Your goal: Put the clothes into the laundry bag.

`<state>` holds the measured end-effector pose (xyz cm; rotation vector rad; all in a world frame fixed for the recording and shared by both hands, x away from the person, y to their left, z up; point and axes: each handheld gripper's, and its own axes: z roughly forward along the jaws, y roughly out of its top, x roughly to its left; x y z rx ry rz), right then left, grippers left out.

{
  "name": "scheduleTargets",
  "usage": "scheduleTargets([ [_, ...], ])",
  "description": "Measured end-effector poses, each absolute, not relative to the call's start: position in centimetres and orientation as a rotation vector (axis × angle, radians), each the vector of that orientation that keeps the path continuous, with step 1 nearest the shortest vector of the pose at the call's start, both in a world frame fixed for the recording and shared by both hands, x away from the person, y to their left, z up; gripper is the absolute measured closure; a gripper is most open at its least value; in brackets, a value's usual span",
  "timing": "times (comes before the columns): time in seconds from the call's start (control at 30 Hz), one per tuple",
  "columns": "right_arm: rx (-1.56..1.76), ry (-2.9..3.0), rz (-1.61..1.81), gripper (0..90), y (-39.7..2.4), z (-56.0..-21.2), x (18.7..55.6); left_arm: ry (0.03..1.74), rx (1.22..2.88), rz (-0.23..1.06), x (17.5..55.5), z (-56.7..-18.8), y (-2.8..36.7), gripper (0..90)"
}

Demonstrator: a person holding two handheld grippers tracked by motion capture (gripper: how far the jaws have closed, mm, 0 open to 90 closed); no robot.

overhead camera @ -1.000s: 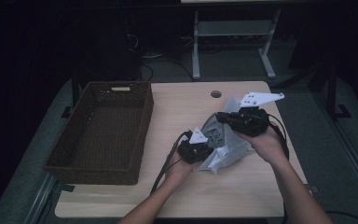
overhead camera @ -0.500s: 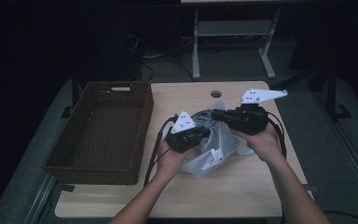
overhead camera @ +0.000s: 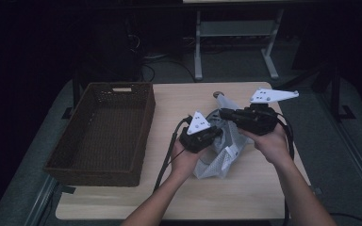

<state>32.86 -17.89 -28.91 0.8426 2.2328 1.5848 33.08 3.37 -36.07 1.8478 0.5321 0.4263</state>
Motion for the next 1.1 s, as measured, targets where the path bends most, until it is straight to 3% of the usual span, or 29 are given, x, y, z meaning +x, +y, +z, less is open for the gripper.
scheduleTargets([
  [0.17,0.859,2.245,1.598,87.8,-17.7,-29.2,32.9,0.538,1.775,0.473,32.6,-34.6,3.8,84.8],
  [0.6,0.894,2.188,1.701,88.1,-18.4,-28.7,32.3,0.563,2.006,0.472,34.0,-39.5,0.1,84.5],
  [0.9,0.947,2.149,1.684,88.1,-19.1,-28.8,32.5,0.615,2.056,0.393,34.9,-41.3,0.3,82.6],
  [1.1,0.974,2.134,1.659,88.0,-19.5,-29.2,33.0,0.634,1.986,0.366,34.8,-40.2,1.3,68.3],
])
